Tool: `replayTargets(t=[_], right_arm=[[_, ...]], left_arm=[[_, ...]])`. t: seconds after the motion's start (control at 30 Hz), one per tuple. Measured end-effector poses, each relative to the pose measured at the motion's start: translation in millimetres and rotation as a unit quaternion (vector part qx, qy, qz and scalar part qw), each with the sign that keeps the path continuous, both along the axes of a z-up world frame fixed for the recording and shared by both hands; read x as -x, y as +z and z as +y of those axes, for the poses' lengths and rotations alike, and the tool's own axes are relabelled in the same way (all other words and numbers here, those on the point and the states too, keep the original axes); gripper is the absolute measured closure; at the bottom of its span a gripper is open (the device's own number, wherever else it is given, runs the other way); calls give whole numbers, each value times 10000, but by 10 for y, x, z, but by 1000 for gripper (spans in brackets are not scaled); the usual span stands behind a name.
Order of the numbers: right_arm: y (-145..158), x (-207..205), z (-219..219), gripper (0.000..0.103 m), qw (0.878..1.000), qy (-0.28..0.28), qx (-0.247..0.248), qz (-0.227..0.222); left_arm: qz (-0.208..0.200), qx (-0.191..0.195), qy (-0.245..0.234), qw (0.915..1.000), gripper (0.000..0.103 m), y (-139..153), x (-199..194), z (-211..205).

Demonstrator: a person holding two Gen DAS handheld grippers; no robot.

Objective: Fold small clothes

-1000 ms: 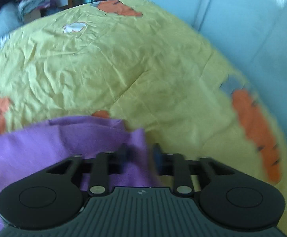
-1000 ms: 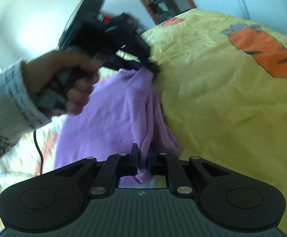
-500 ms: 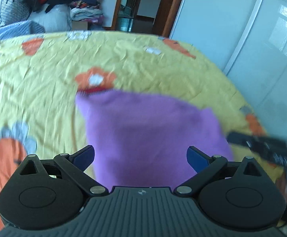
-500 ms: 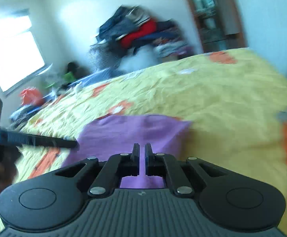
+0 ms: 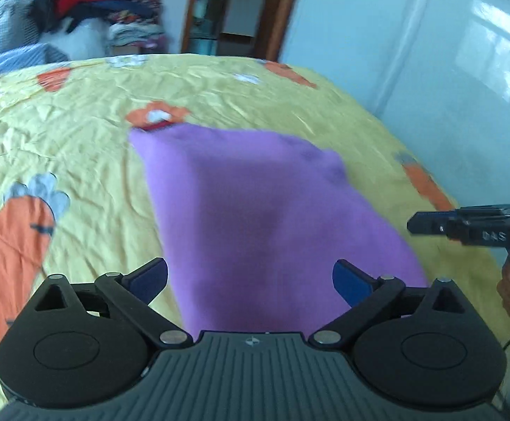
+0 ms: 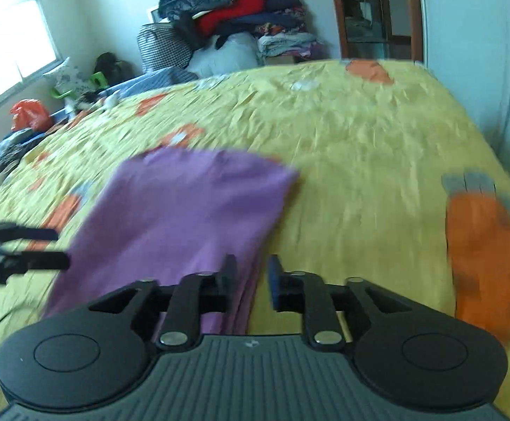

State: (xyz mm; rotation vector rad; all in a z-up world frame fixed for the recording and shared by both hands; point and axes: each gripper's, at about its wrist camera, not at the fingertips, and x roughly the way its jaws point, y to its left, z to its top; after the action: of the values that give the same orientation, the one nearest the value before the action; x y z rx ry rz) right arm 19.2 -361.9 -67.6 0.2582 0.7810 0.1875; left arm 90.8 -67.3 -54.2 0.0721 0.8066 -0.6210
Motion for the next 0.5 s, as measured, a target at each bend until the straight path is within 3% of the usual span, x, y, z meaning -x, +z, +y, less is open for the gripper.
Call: replayTargets(t=[0.03,0.1,0.17,0.37,0.5], right_arm=[[-40,104,31,58,10000,-1,12,50],[-143,250,127,54,10000,50,25,54],[-143,384,200,54,9997,-15,148,-208],[-72,546,259,55,9989,-55,-127,-439],[-140,513,221,54,9979,-5,-581,-268]], left_arm=[[-6,-107,-56,9999,4,-36,73,-35],[-24,-172,-232,9996,4,-96,188,-87],[-69,-279,-310,9991,4,-129,271,-138],[-97,-351,-294,9989,3,-198,311,-140],[-38,-349,-229,9991,3,-213,308,-114]])
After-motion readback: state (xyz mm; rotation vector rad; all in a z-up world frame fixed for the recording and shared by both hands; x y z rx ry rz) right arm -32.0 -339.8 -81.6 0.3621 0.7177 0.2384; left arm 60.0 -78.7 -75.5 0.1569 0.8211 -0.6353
